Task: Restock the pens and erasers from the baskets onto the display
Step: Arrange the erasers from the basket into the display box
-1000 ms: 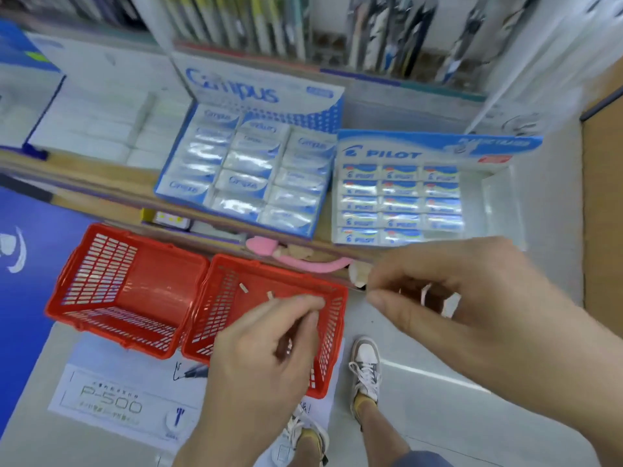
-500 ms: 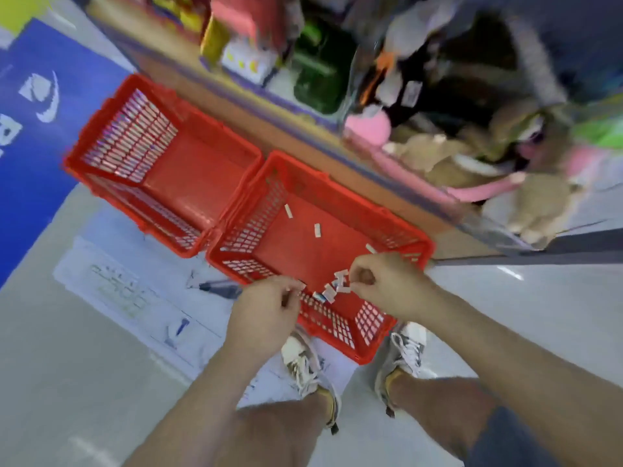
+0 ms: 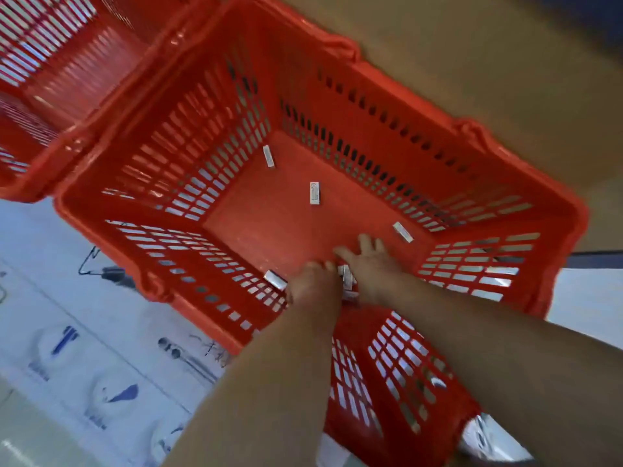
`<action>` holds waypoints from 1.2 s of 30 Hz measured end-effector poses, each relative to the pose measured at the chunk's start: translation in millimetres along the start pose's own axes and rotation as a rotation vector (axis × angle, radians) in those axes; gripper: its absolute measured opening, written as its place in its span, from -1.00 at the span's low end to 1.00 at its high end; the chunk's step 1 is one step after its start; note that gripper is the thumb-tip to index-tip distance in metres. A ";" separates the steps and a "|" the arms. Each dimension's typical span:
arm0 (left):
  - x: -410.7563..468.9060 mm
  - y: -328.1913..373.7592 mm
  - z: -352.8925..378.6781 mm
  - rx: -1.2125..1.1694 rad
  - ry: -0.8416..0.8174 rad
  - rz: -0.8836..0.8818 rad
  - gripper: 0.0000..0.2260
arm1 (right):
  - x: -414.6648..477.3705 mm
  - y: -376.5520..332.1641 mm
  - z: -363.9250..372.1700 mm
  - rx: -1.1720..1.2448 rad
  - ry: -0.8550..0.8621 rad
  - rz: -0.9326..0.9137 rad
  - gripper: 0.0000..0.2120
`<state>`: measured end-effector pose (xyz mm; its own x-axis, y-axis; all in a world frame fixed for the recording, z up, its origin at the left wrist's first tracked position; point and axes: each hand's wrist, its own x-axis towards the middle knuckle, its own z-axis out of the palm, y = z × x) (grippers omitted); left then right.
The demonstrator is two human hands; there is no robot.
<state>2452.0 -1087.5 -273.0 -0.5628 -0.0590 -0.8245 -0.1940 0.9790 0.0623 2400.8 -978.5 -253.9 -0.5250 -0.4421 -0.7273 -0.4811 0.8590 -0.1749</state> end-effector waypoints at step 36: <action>7.8 -39.3 -138.7 -1.599 0.097 0.165 -0.82 | 32.2 -8.0 -101.8 1.992 0.186 0.059 -0.90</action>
<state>2343.9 -1153.5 -203.9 -0.6958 -0.0506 -0.7165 -0.6924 -0.2181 0.6878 2316.2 -1025.9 -208.4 -0.6239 -0.3120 -0.7165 0.7779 -0.1598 -0.6077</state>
